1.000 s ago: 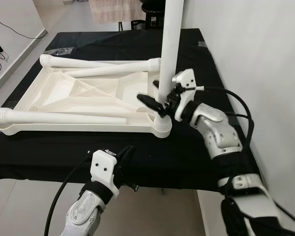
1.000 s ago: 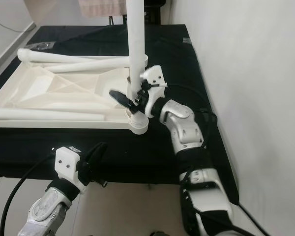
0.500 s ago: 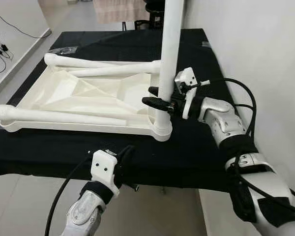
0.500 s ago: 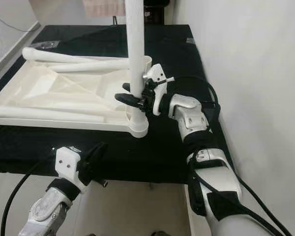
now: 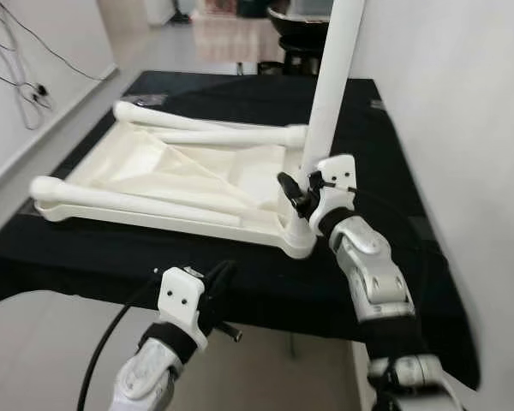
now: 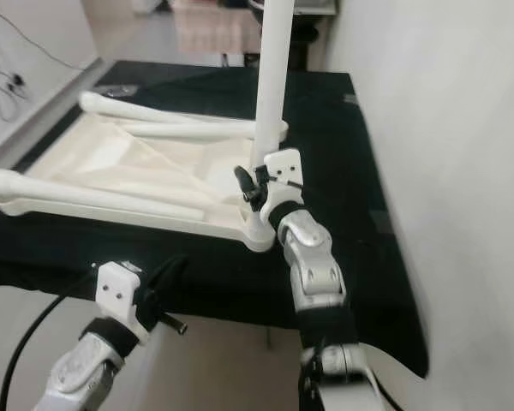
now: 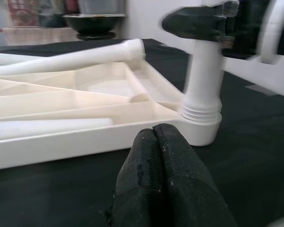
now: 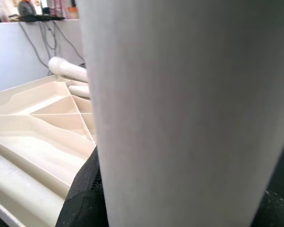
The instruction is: Building children table
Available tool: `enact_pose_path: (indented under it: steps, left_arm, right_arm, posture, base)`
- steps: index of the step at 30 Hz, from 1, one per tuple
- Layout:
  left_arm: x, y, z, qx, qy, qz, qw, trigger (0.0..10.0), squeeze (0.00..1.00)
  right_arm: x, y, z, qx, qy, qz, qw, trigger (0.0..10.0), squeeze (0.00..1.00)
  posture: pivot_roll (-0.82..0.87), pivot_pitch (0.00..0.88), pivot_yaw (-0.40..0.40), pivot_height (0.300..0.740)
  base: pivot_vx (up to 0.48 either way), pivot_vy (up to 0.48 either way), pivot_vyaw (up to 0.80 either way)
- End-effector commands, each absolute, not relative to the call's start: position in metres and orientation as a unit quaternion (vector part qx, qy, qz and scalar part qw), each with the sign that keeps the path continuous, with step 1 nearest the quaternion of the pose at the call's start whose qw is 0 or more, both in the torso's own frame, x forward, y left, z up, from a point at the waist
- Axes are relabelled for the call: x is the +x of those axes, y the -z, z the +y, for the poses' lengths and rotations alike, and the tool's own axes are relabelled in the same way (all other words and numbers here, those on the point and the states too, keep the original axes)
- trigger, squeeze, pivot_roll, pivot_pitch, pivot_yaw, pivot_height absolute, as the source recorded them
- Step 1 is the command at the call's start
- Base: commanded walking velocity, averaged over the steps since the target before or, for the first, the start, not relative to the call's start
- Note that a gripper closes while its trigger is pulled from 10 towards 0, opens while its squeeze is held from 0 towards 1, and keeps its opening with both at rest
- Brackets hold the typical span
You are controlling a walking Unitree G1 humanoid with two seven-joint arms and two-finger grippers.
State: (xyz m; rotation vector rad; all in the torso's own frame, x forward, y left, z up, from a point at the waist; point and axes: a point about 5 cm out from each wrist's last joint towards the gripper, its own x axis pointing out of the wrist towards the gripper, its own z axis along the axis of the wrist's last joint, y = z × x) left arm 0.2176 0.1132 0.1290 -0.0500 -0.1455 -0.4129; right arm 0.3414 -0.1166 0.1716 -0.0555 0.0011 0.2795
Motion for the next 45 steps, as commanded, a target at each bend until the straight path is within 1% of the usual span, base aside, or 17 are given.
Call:
enact_pose_path:
  steps: [1,5,6,7,8,13,14,15,16,17,19,22,26,27,39,44,45]
  left_arm:
    - [0.218,-0.128,0.114,-0.025,0.208,-0.067,0.976,10.0,0.00]
    - [0.219,-0.127,0.113,-0.024,0.209,-0.066,0.975,10.0,0.00]
    - [0.219,-0.127,0.113,-0.024,0.207,-0.066,0.976,10.0,0.00]
    - [0.220,-0.127,0.113,-0.023,0.205,-0.067,0.976,10.0,0.00]
    - [0.220,-0.127,0.113,-0.023,0.204,-0.067,0.976,10.0,0.00]
    - [0.220,-0.126,0.112,-0.025,0.206,-0.066,0.976,10.0,0.00]
    - [0.220,-0.126,0.112,-0.025,0.206,-0.065,0.976,10.0,0.00]
    - [0.220,-0.126,0.112,-0.026,0.207,-0.065,0.976,10.0,0.00]
    - [0.220,-0.126,0.112,-0.026,0.207,-0.065,0.976,10.0,0.00]
    - [0.220,-0.126,0.112,-0.026,0.207,-0.065,0.976,10.0,0.00]
    - [0.221,-0.125,0.111,-0.027,0.208,-0.065,0.976,10.0,0.00]
    - [0.222,-0.125,0.111,-0.027,0.208,-0.064,0.976,10.0,0.00]
    - [0.222,-0.124,0.110,-0.028,0.208,-0.064,0.976,10.0,0.00]
    - [0.222,-0.124,0.110,-0.028,0.208,-0.064,0.976,10.0,0.00]
    - [0.220,-0.123,0.109,-0.029,0.206,-0.064,0.976,10.0,0.00]
    - [0.218,-0.124,0.109,-0.030,0.206,-0.064,0.976,10.0,0.00]
    - [0.217,-0.124,0.109,-0.030,0.206,-0.064,0.976,10.0,0.00]
  right_arm:
    - [0.333,-0.115,-0.118,-0.037,-0.120,0.143,0.982,0.0,0.00]
    - [0.350,-0.129,-0.107,-0.039,-0.126,0.124,0.983,0.0,0.00]
    - [0.354,-0.131,-0.102,-0.048,-0.140,0.127,0.981,3.2,0.00]
    - [0.356,-0.136,-0.097,-0.053,-0.149,0.120,0.980,10.0,0.00]
    - [0.357,-0.143,-0.095,-0.053,-0.153,0.110,0.981,10.0,1.00]
    - [0.369,-0.170,-0.096,-0.042,-0.175,0.065,0.981,10.0,1.00]
    - [0.373,-0.178,-0.098,-0.041,-0.188,0.047,0.980,10.0,0.96]
    - [0.375,-0.185,-0.096,-0.047,-0.238,0.030,0.970,10.0,0.08]
    - [0.375,-0.185,-0.096,-0.047,-0.238,0.030,0.970,10.0,0.08]
    - [0.376,-0.191,-0.096,-0.058,-0.282,0.014,0.958,10.0,0.00]
    - [0.378,-0.197,-0.097,-0.064,-0.351,0.006,0.934,10.0,0.00]
    - [0.380,-0.198,-0.100,-0.073,-0.393,0.009,0.917,10.0,0.00]
    - [0.385,-0.196,-0.107,-0.086,-0.409,0.019,0.908,10.0,0.00]
    - [0.387,-0.196,-0.109,-0.085,-0.407,0.022,0.909,0.0,0.00]
    - [0.390,-0.187,-0.129,-0.067,-0.386,0.026,0.920,0.0,0.00]
    - [0.388,-0.170,-0.142,-0.057,-0.314,0.043,0.947,0.0,0.00]
    - [0.387,-0.159,-0.146,-0.073,-0.246,0.055,0.965,0.0,0.00]
  posture:
    - [0.11,0.143,0.013,0.740]
    - [0.13,0.134,0.001,0.740]
    - [0.13,0.132,0.006,0.740]
    - [0.13,0.129,0.002,0.740]
    - [0.13,0.129,0.001,0.740]
    - [0.12,0.127,0.001,0.740]
    - [0.12,0.126,0.002,0.740]
    - [0.12,0.126,0.002,0.740]
    - [0.12,0.126,0.002,0.740]
    - [0.12,0.126,0.002,0.740]
    - [0.12,0.122,0.002,0.740]
    - [0.12,0.117,-0.002,0.740]
    - [0.12,0.115,-0.005,0.740]
    - [0.12,0.113,-0.005,0.740]
    - [0.12,0.115,-0.009,0.740]
    - [0.11,0.121,-0.010,0.740]
    - [0.12,0.125,-0.016,0.740]
  base:
    - [0.000,0.000,0.00]
    - [0.000,0.000,0.00]
    - [0.000,0.000,0.00]
    - [0.000,0.000,0.00]
    - [0.000,0.000,0.00]
    - [0.000,0.000,0.00]
    - [0.000,0.000,0.00]
    - [0.000,0.000,0.00]
    - [0.000,0.000,0.00]
    - [0.000,0.000,0.00]
    - [0.000,0.000,0.00]
    - [0.000,0.000,0.00]
    - [0.000,0.000,0.00]
    - [0.000,0.000,0.00]
    - [0.000,0.000,0.00]
    - [0.000,0.000,0.00]
    - [0.000,0.000,0.00]
